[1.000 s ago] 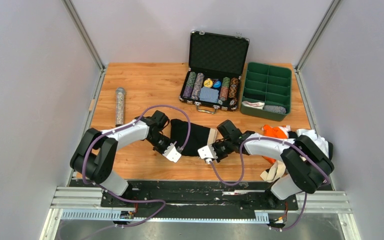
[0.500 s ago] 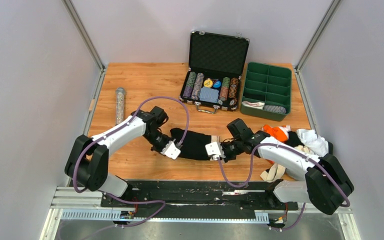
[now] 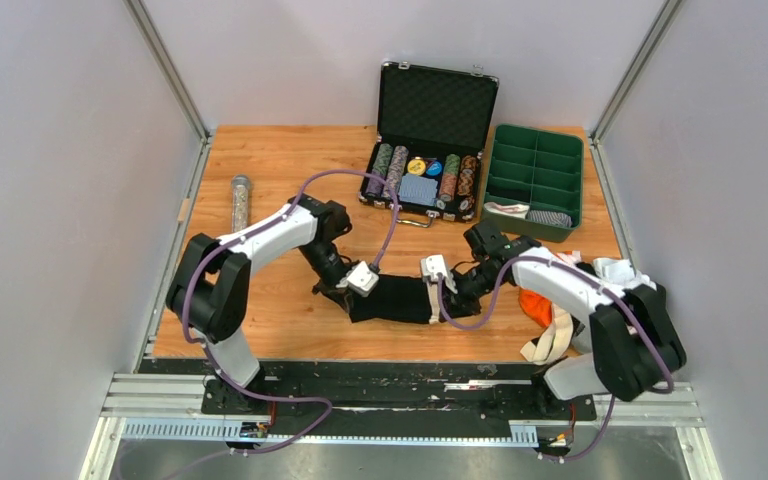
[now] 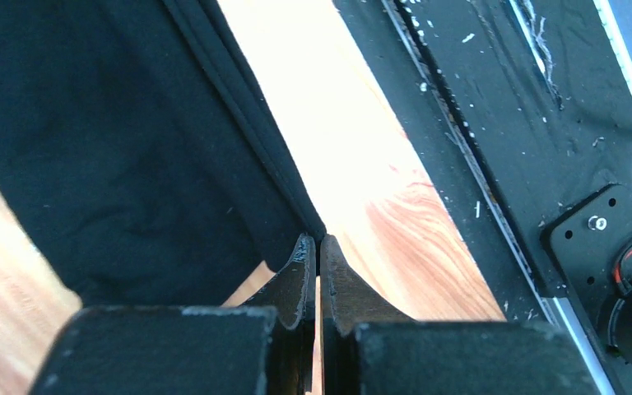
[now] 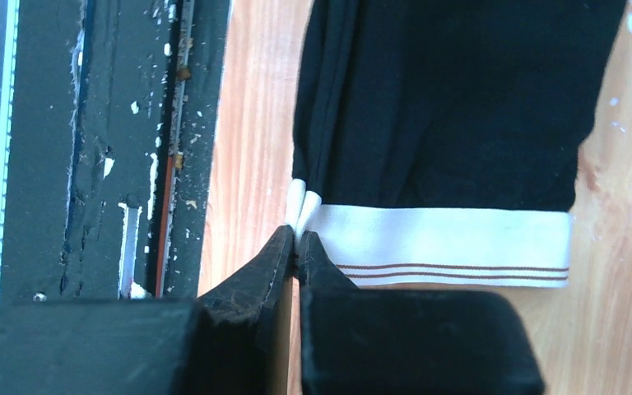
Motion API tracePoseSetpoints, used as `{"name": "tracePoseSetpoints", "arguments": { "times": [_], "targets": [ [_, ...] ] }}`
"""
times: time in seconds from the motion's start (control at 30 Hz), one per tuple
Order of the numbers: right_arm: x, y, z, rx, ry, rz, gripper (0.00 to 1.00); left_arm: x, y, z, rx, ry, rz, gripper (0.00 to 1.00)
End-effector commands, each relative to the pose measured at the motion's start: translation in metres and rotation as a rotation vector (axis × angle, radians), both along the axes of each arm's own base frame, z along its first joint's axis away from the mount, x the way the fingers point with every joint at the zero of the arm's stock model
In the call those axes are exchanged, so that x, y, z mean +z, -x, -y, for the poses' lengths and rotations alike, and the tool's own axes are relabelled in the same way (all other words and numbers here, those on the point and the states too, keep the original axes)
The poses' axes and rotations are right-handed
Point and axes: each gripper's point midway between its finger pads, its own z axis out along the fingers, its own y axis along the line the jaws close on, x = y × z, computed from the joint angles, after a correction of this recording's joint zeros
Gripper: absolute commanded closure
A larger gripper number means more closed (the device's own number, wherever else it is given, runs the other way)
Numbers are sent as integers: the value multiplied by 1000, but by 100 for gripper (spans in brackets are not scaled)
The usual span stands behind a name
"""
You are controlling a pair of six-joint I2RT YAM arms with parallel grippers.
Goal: Roll the underwear
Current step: Fold the underwear at the center of the board.
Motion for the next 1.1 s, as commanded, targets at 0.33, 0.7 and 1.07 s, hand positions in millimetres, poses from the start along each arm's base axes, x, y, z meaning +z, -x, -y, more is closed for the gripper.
{"name": "tracePoseSetpoints", "arguments": {
  "times": [0.33, 0.7, 1.07],
  "targets": [
    [46, -38, 1, -119, -1, -362, 100, 30, -22, -1, 94, -108, -180, 100],
    [49, -87, -4, -232, 15, -616, 100, 25, -55, 1, 250, -140, -228, 100],
    [32, -139, -21, -333, 80, -746, 100, 9, -84, -1, 343, -177, -262, 100]
  ]
}}
